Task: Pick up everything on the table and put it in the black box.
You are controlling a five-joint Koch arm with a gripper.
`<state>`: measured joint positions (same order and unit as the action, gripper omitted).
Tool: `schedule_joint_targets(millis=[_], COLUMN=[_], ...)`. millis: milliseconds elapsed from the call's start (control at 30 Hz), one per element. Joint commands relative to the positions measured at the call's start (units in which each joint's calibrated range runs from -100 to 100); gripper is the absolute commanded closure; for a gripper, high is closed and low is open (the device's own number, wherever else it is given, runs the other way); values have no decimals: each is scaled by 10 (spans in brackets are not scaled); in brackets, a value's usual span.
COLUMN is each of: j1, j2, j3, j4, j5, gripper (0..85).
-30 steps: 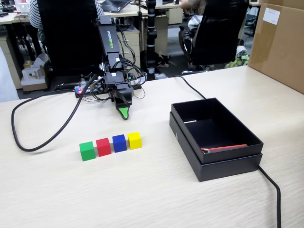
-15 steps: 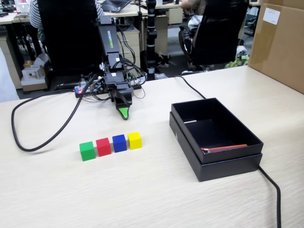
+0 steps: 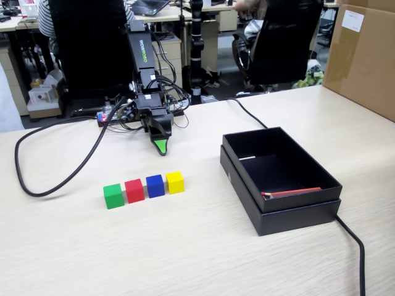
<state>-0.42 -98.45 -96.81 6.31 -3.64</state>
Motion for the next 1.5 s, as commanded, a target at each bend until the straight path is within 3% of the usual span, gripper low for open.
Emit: schedule_joint_targets(millis=[0,300,633,800,967,1300,1467], j1=[7,-4,-22,-39,-65,-126,-146], j2=[4,2,28,110,261,567,699], j3=[-7,24,289,441,618,852,951], j4=[-19,-78,-403,-514,-592,-594,-594], j5=[-1,-1,0,-5,-21,-92,-111], gripper=[371,382,383,382,380,383,384])
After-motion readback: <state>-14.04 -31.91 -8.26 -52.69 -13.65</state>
